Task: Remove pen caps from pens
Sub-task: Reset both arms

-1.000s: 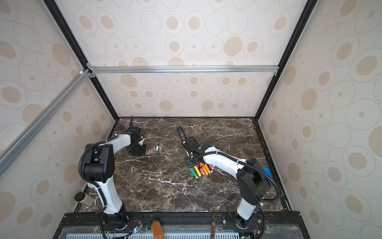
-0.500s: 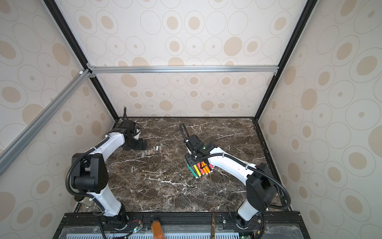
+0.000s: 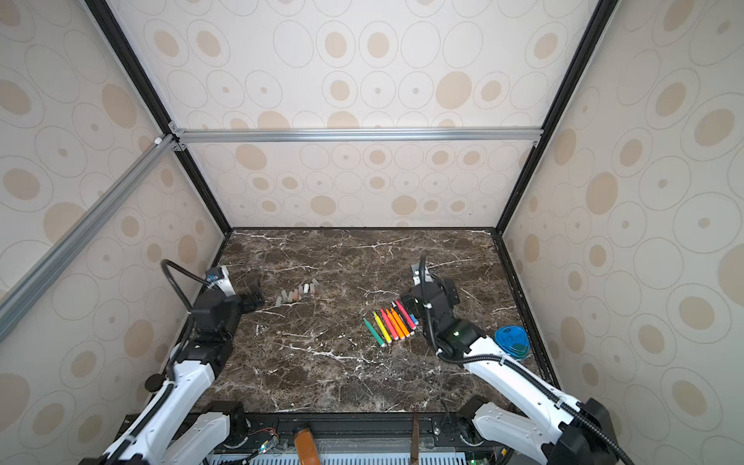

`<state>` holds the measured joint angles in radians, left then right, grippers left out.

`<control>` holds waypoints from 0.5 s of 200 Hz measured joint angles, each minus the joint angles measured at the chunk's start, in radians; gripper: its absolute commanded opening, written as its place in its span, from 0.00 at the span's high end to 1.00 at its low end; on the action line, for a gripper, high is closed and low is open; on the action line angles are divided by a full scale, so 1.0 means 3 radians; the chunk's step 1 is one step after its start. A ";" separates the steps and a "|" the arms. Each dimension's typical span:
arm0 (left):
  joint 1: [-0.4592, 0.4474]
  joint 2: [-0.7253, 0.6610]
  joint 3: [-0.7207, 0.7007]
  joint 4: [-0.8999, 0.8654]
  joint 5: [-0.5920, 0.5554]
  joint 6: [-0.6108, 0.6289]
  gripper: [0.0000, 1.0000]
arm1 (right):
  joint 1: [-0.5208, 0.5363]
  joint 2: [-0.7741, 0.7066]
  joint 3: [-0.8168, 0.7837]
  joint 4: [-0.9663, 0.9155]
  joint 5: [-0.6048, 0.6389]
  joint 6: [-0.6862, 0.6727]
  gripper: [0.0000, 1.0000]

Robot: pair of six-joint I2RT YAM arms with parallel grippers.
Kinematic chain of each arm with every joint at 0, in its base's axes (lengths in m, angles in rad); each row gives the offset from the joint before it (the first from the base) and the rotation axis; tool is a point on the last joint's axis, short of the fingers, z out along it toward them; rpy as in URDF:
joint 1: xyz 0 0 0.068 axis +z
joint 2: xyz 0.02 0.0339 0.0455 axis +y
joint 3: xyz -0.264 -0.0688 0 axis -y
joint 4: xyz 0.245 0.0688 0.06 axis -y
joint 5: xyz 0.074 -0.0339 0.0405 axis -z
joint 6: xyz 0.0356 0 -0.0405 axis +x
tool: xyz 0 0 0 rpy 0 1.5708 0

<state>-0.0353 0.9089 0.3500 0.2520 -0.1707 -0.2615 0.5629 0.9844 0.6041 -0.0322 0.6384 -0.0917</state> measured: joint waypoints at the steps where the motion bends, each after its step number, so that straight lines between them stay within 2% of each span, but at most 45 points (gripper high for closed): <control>1: 0.0000 0.0009 -0.0027 0.0015 -0.0008 0.0003 0.00 | -0.0015 -0.0005 -0.0028 0.0018 0.0001 -0.0008 0.00; 26: -0.0005 0.0196 -0.0919 0.0847 -0.0229 0.0178 0.00 | -0.0624 -0.0107 -0.0811 0.0698 -0.0141 -0.0014 0.01; 44: -0.0010 0.0338 -0.1153 0.1423 -0.0327 0.0295 0.00 | -0.0926 0.0023 -0.1221 0.1447 -0.0370 -0.0008 0.01; 75: -0.0017 0.0669 -0.1152 0.2548 -0.0338 0.0441 0.00 | -0.1174 0.1048 -0.1333 0.2646 -0.0613 -0.0011 0.00; 100: -0.0018 0.0999 -0.1130 0.3002 -0.0281 0.0638 0.00 | -0.1197 0.1934 -0.1258 0.3479 -0.0726 -0.0020 0.00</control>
<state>-0.0406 1.2087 0.0109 1.1526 -0.2550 -0.0700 0.2039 1.5646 0.2268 1.0115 0.4206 -0.0978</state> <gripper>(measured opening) 0.998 0.998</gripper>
